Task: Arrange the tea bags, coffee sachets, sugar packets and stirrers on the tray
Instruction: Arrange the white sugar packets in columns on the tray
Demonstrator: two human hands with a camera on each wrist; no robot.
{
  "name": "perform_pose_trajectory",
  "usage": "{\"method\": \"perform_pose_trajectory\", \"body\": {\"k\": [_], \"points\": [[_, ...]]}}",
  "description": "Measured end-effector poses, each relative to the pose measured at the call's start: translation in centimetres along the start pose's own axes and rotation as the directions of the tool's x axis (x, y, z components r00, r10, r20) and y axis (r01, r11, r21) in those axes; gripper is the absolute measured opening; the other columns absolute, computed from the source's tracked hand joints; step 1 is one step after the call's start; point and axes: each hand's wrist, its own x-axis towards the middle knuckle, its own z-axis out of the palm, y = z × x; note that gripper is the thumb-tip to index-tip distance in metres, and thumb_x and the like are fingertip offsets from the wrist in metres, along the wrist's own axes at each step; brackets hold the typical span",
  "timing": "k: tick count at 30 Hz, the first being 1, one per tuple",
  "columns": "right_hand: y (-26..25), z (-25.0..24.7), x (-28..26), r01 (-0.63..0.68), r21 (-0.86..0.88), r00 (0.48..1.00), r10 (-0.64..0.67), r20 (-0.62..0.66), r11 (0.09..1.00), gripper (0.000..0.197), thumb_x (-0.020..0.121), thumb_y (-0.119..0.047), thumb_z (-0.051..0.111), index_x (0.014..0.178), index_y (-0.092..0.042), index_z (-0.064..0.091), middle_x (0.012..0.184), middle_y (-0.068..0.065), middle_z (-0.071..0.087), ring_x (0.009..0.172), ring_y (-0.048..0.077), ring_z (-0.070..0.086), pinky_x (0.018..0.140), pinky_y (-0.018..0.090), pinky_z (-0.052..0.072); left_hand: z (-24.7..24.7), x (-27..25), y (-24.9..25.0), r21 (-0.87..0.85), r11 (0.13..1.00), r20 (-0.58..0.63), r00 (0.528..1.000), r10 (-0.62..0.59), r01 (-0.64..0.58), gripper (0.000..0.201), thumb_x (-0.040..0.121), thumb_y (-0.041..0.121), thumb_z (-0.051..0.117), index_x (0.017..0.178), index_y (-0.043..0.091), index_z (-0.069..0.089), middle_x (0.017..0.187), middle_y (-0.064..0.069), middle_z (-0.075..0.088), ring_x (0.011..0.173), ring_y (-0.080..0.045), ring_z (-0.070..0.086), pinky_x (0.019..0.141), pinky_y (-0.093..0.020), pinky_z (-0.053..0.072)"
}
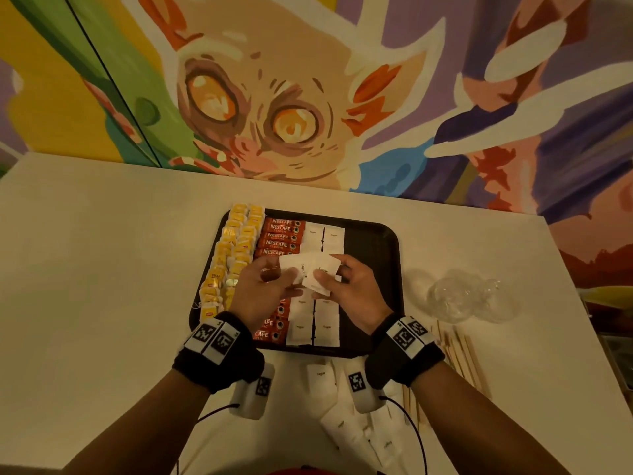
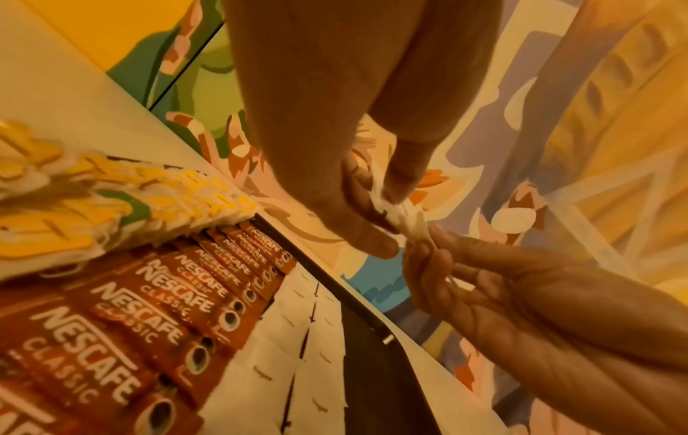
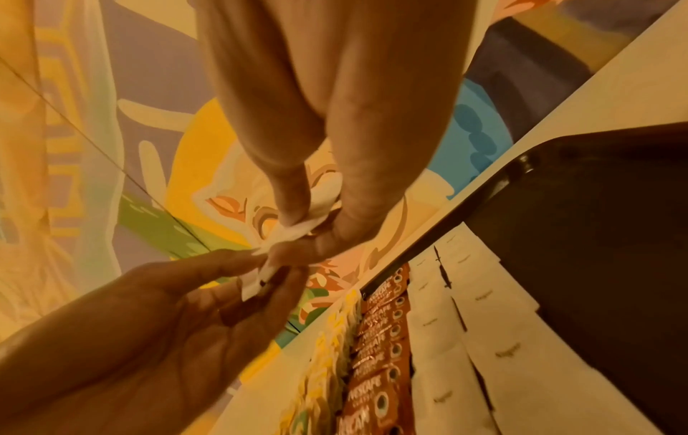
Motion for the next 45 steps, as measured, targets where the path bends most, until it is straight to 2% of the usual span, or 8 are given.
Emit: {"method": "perform_pose_trajectory", "body": {"k": [3,7,10,18,22,30,35,45], "points": [[-0.5,-0.3,1.3,-0.005,-0.034,1.000,0.004,-0.008,0.999,0.036,0.087,-0.007,0.069,0.121,-0.011,0.057,0.122,0.009,0.065,0.106,0.024,0.068,0.073,0.036,0.061,0.5,0.9,0.0,0.084,0.996,0.019,1.000,-0.014,0.013,0.025,0.088,0.011,0.067,0.111,0.011,0.059,0.102,-0.008,0.070,0.087,-0.020,0.071,0.073,-0.038,0.061],[-1.0,-1.1,2.9,0.006,-0.160,0.999,0.000,0.037,0.987,0.030,0.087,-0.006,0.070,0.112,-0.016,0.059,0.116,0.009,0.066,0.101,0.023,0.069,0.065,0.028,0.059,0.2,2.9,0.4,0.345,0.917,0.155,0.976,0.153,-0.198,0.017,0.091,0.012,0.063,0.107,0.018,0.064,0.104,0.007,0.067,0.087,-0.001,0.065,0.068,-0.012,0.053],[-1.3,-1.8,4.2,0.004,-0.221,0.999,0.008,0.051,0.975,0.029,0.087,-0.005,0.069,0.111,-0.016,0.058,0.112,0.004,0.067,0.096,0.019,0.070,0.062,0.023,0.058,0.2,4.8,0.8,0.504,0.813,0.265,0.948,0.174,-0.290,0.017,0.094,0.015,0.059,0.107,0.020,0.069,0.100,0.010,0.069,0.090,-0.001,0.062,0.070,-0.008,0.047],[-1.0,-4.5,9.8,-0.051,-0.252,0.993,0.022,-0.118,0.966,0.025,0.096,-0.006,0.058,0.103,-0.029,0.060,0.112,0.001,0.066,0.106,0.021,0.065,0.087,0.046,0.058,1.2,11.6,1.2,0.462,0.886,0.059,0.998,-0.004,-0.024,0.017,0.090,0.008,0.064,0.105,0.005,0.070,0.104,-0.008,0.070,0.081,-0.016,0.069,0.070,-0.027,0.060],[-0.6,-5.8,12.9,-0.189,-0.277,0.959,0.116,-0.258,0.942,0.027,0.095,-0.007,0.060,0.120,-0.016,0.057,0.123,0.011,0.062,0.109,0.026,0.063,0.077,0.042,0.062,2.1,14.7,1.1,0.533,0.846,-0.043,0.999,0.006,0.018,0.024,0.087,0.017,0.070,0.109,0.007,0.070,0.104,-0.003,0.069,0.094,-0.019,0.065,0.088,-0.028,0.050],[0.7,-6.4,16.9,-0.363,-0.447,0.891,0.164,-0.424,0.818,0.032,0.086,-0.021,0.075,0.114,-0.012,0.064,0.106,0.008,0.070,0.084,0.025,0.071,0.055,0.022,0.054,3.1,18.6,0.5,0.661,0.738,-0.080,0.991,-0.112,0.137,0.025,0.084,0.025,0.073,0.106,0.013,0.073,0.107,-0.006,0.071,0.096,-0.019,0.065,0.082,-0.024,0.047],[1.3,-5.8,18.3,-0.399,-0.490,0.881,0.176,-0.439,0.775,0.028,0.080,-0.024,0.080,0.103,-0.015,0.068,0.103,0.008,0.072,0.091,0.025,0.071,0.086,0.039,0.059,3.5,20.1,-0.2,0.689,0.695,-0.117,0.979,-0.169,0.202,0.023,0.079,0.031,0.077,0.097,0.017,0.075,0.102,-0.006,0.072,0.092,-0.021,0.066,0.084,-0.028,0.053],[1.3,-5.4,18.9,-0.415,-0.562,0.871,0.134,-0.472,0.715,0.029,0.084,-0.022,0.076,0.108,-0.009,0.070,0.109,0.012,0.071,0.101,0.026,0.067,0.092,0.036,0.055,3.9,20.8,-1.4,0.783,0.592,-0.150,0.981,-0.122,0.193,0.023,0.075,0.039,0.078,0.091,0.024,0.074,0.104,-0.002,0.070,0.090,-0.018,0.064,0.073,-0.026,0.051]]}}
